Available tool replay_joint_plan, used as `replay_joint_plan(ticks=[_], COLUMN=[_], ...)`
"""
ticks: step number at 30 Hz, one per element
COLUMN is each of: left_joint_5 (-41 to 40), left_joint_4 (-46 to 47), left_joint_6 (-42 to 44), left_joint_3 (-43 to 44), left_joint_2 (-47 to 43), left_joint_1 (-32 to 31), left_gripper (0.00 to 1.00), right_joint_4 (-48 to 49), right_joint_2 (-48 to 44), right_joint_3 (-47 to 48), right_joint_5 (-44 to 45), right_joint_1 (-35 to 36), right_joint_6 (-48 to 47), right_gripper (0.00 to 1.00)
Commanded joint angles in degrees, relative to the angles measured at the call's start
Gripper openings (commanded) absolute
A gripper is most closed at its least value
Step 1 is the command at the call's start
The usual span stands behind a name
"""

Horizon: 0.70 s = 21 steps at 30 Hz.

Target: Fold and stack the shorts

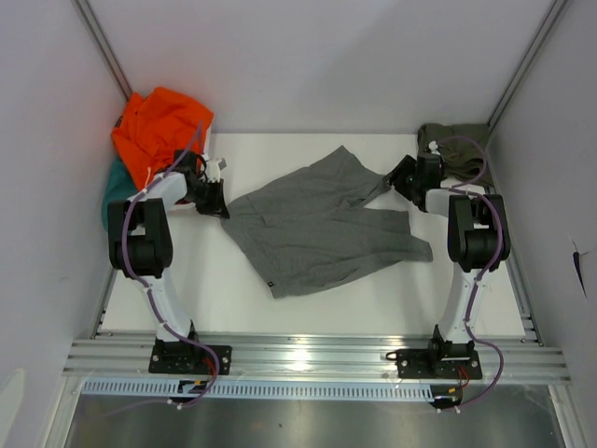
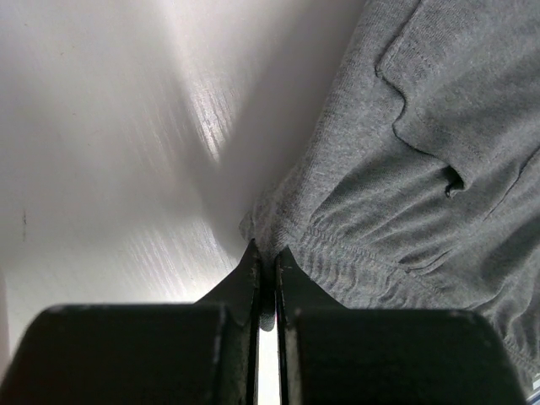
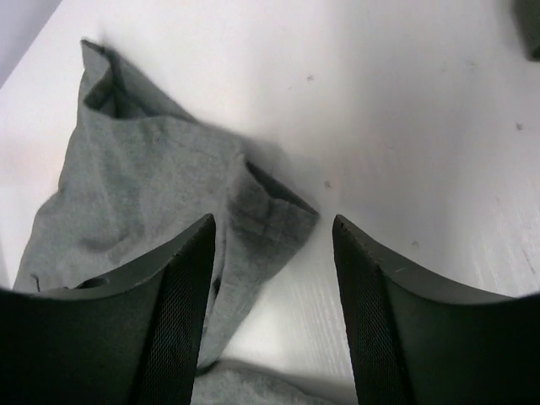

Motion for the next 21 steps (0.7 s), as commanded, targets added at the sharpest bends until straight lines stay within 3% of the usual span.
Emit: replay_joint_plan(ticks=[1,6,10,12,17,21], left_joint_5=[-0.2,-1.3,-2.2,-2.4,-3.1,-3.7], left_joint_4=[-0.8,-0.8,-1.3,-1.3,-1.8,-1.6], left_joint_6=[1.1,2.0,2.9,3.1,3.9,4.6], left_joint_3=[2.3,2.6,2.9,2.9,3.0,2.8], left_joint_2=[0.3,0.2,0.2,0.3,0.3,0.2], left_joint_1=[-0.8,-2.4,-2.7,-2.7,-4.5,-5.0], left_gripper=[0.0,0.0,0.0,0.01,0.0,0.0], right_joint_4=[1.1,-0.1,-1.4,-6.1,-16.8,-18.8], right_joint_2=[0.0,4.0,10.7,15.2,23.7,28.4], right_joint_3=[4.0,15.0,27.8,33.1,48.8,53.5], right_joint_5=[-4.7,-11.7,-18.8,-20.3,-18.9,-18.9], right_joint_1=[-0.1,2.0,2.9,3.7,5.8,6.2], right_joint_6=[-4.7,-13.4,-15.1,-16.8,-21.3,-20.0], right_gripper=[0.6,0.6,0.6,0.59,0.57,0.55])
